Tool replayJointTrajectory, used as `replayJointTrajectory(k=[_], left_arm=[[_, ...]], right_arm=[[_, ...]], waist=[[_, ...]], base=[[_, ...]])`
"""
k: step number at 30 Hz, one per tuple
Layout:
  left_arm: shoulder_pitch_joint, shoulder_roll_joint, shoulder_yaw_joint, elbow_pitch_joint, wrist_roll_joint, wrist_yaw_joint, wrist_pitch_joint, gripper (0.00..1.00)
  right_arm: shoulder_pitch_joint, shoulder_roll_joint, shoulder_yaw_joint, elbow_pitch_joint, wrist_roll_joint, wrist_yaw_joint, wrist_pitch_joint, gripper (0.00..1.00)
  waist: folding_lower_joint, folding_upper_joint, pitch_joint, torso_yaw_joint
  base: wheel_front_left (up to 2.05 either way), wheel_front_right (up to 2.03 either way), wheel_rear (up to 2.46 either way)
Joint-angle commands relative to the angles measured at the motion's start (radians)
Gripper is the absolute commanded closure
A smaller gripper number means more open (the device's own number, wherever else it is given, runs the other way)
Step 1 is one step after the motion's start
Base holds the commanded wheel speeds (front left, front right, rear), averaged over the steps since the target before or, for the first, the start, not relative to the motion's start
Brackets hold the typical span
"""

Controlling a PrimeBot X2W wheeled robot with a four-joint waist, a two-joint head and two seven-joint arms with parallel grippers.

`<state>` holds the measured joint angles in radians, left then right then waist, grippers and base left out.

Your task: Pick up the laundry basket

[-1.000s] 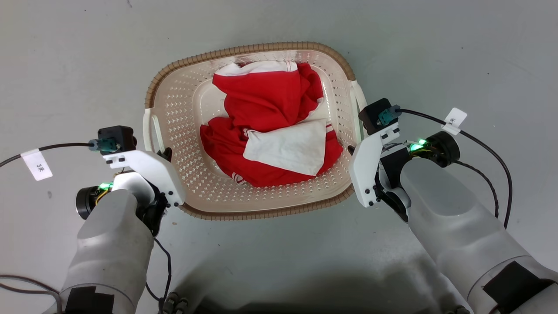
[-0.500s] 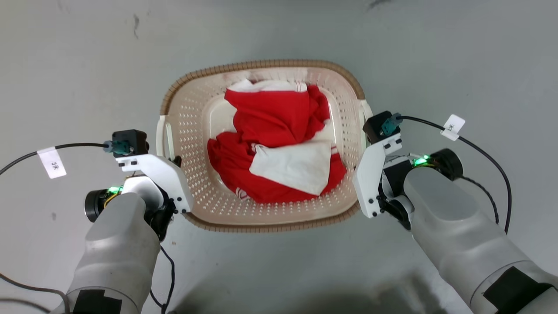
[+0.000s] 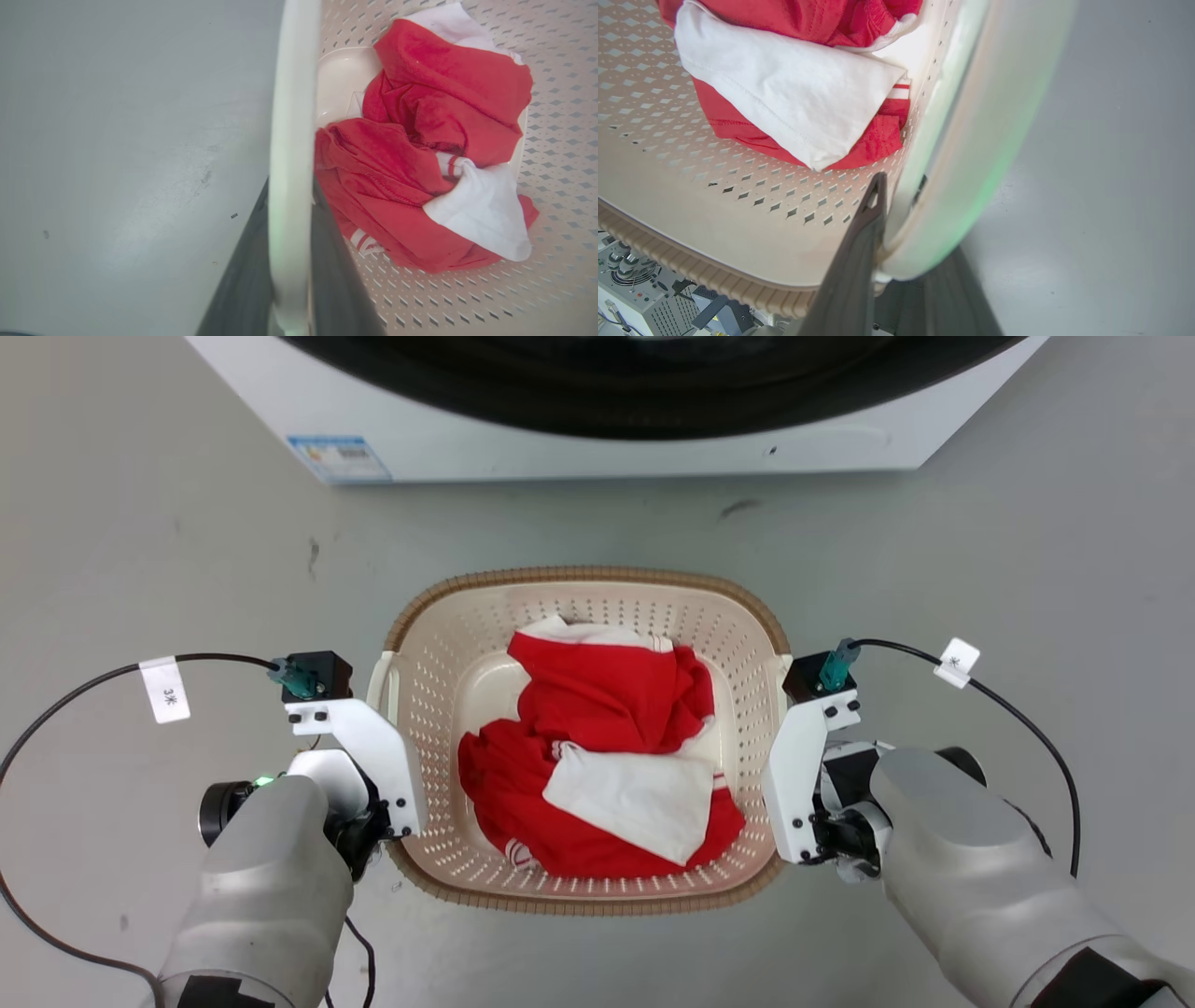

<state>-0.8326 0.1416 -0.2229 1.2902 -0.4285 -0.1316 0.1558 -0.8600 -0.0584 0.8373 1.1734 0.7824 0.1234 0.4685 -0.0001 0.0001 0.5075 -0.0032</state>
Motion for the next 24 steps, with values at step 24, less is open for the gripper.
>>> replayJointTrajectory(k=[24], left_arm=[[0.134,-0.056,-0.053,-0.002,-0.071,0.0,0.312,1.0]], right_arm=[[0.11,0.016,0.076,0.052,0.161,0.013,0.187,1.0]], waist=[[0.0001,-0.0001,-0.379,-0.053]], base=[[0.0,0.0,0.0]])
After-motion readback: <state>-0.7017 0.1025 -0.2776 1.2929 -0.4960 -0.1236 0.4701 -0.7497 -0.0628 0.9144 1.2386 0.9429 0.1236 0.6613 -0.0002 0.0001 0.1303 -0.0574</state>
